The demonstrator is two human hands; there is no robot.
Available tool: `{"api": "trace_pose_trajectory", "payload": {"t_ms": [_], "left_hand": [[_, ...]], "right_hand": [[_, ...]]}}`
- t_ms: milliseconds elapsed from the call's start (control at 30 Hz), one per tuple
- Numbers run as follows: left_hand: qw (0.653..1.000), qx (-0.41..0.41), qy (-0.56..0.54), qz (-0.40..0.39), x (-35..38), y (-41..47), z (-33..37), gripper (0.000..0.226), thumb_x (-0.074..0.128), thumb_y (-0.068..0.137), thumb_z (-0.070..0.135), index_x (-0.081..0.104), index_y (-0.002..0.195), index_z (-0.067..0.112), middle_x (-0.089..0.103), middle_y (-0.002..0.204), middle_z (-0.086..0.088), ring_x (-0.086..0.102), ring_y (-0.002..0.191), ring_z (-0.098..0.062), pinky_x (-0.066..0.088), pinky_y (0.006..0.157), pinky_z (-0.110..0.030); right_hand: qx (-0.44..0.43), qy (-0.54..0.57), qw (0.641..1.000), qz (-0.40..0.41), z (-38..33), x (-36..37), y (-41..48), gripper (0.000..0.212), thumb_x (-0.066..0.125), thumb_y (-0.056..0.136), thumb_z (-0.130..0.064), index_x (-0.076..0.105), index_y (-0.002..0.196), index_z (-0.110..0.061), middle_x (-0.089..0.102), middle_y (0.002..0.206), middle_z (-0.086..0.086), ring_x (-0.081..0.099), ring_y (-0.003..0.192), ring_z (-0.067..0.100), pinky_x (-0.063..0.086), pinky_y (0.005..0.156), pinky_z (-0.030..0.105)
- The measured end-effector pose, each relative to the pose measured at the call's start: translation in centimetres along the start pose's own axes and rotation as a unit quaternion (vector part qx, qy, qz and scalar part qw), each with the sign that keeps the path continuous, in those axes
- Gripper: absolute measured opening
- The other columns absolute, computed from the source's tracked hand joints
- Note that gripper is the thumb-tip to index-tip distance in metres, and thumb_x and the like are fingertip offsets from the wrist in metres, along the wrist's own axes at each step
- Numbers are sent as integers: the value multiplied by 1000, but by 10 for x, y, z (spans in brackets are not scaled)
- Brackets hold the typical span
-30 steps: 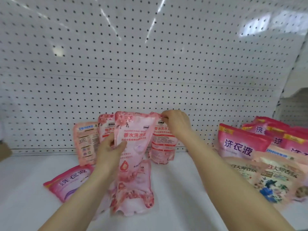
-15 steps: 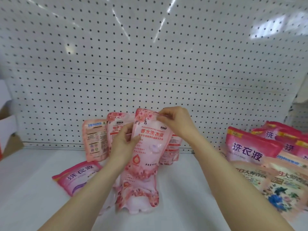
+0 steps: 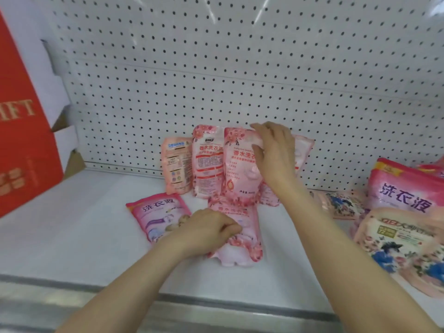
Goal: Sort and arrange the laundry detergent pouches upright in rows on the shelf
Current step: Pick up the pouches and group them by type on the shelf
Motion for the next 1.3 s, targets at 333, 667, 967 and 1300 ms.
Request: {"api": "trace_pose_trajectory", "payload": {"t_ms": [333, 667, 967, 1300], "left_hand": [[994, 14, -109, 7, -22, -59, -11, 32, 57, 86, 53, 76, 90, 26, 73, 75, 6, 61, 63, -1, 52, 69, -32], [949, -312, 16, 31, -29, -64, -133, 46, 37, 99, 42, 50, 131, 11, 56, 132, -16, 53, 118, -33, 41, 90, -34], [858, -417, -247, 172, -39, -55, -136, 113, 73, 81, 13, -15, 151, 21, 25, 151, -22, 43, 128, -40, 39, 101, -43], [678, -287, -619, 272, -57, -59, -106, 79, 56, 87, -13, 13, 152, 5, 59, 127, -13, 59, 91, -23, 49, 75, -35]], "right_hand": [[108, 18, 862, -495, -38, -1, -123, 50, 63, 85, -60, 63, 122, -26, 63, 124, 0, 60, 110, 23, 50, 92, 36], [111, 17, 849, -517, -50, 8, -115, 69, 56, 93, -54, 38, 149, -17, 47, 148, 6, 46, 133, 25, 39, 107, 36], [195, 50, 876, -438, -39, -5, -100, 23, 71, 85, -34, 54, 71, -26, 55, 74, -8, 58, 85, 21, 47, 83, 37], [145, 168, 961, -167, -57, -87, -17, 21, 81, 78, -23, 60, 82, -23, 60, 79, -13, 57, 81, 13, 45, 76, 30]]}}
Point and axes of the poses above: each hand's wrist, its own y-axis towards the middle knuckle, its own x-axis out of the palm, z = x × y, the point moved 1 cm from there along y, towards the middle knuckle
